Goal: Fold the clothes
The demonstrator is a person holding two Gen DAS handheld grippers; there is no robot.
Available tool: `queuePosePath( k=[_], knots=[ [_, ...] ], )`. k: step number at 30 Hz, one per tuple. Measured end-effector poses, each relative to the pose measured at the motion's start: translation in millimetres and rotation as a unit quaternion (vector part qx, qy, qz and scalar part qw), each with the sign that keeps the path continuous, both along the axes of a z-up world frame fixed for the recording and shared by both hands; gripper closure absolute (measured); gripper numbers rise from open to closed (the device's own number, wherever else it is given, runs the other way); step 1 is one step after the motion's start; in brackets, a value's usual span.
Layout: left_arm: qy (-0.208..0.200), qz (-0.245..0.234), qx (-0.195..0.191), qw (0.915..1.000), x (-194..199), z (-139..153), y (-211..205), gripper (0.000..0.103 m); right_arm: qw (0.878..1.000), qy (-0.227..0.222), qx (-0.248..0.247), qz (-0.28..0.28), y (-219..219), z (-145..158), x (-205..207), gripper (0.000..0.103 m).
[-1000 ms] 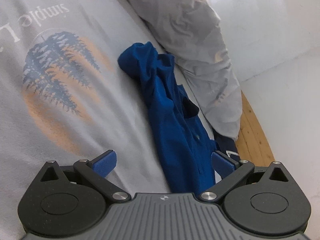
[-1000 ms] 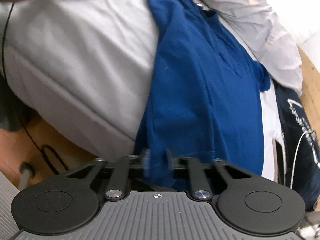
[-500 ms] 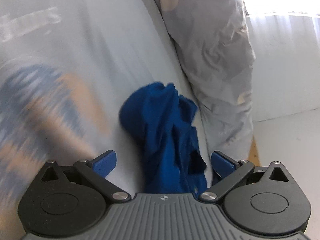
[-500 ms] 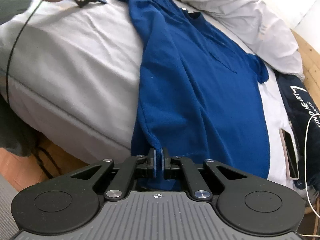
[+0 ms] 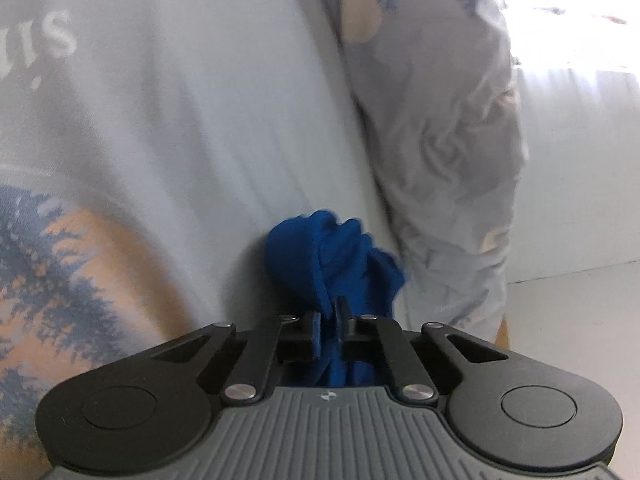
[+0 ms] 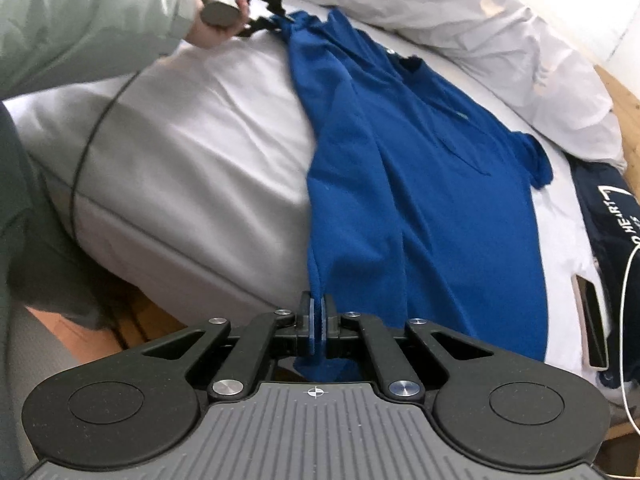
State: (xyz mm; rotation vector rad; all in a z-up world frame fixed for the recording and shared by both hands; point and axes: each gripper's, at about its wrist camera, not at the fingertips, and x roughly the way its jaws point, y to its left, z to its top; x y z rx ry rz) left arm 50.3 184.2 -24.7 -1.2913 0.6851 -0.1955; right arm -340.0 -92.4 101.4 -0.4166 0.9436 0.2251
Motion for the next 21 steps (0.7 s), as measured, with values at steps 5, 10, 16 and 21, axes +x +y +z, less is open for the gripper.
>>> queuePosePath(
  k=[5,10,16,21],
  knots=[
    [-0.031,0.016,-0.001,0.9994,-8,16,14,0.091,1.0,0.014,0.021,0.011,9,4,1,0.099],
    [-0.051,0.038,-0.015,0.9979,-16,24,34,0.093,0.997,0.034,0.049,0.051,28,12,0,0.099],
    [-0.073,0.054,-0.027,0.9955,-25,35,53,0.094,0.989,0.053,0.104,0.09,48,21,4,0.099],
    [-0.092,0.069,-0.039,0.9926,-33,50,57,0.094,0.976,0.074,0.153,0.136,64,27,11,0.099]
  ],
)
